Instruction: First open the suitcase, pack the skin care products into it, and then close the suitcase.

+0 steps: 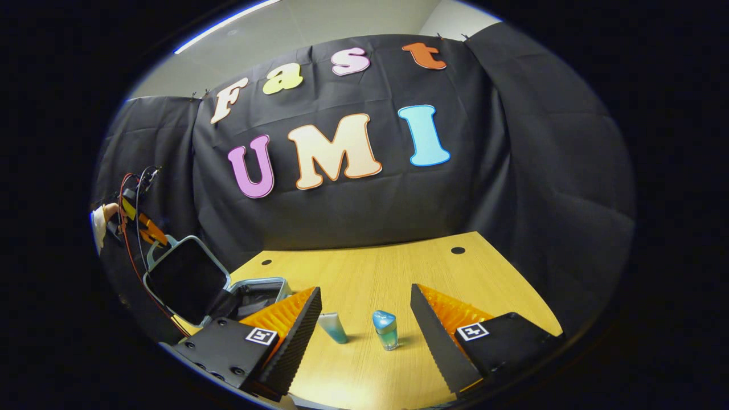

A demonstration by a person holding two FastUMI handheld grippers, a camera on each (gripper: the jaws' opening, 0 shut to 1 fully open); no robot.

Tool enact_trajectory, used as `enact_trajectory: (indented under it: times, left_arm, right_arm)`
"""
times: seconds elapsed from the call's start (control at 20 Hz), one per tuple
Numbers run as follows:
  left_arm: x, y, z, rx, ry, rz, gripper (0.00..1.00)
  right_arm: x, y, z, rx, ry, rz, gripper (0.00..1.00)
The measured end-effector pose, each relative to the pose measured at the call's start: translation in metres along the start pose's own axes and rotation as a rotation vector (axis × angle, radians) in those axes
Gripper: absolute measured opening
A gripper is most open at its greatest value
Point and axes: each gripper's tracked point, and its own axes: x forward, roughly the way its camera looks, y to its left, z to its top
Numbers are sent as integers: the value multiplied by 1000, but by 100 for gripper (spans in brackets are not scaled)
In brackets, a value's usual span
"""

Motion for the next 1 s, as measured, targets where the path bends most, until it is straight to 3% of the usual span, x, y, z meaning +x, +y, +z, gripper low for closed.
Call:
enact_trajectory:
  times: [0.3,0.35,0.7,1.0]
  left_arm:
    - [11,87,-44,-60,62,137,3]
    - [14,99,-55,-75,78,149,3]
    - [55,173,-122,-196,115,222,3]
    - [86,198,-152,-271,145,234,3]
  right_arm:
    - [1,16,-6,11,-1,-14,95]
    - [1,20,-7,10,-2,-14,98]
    - [-8,38,-13,-1,-6,-29,95]
    - [-19,28,-21,-8,15,-64,98]
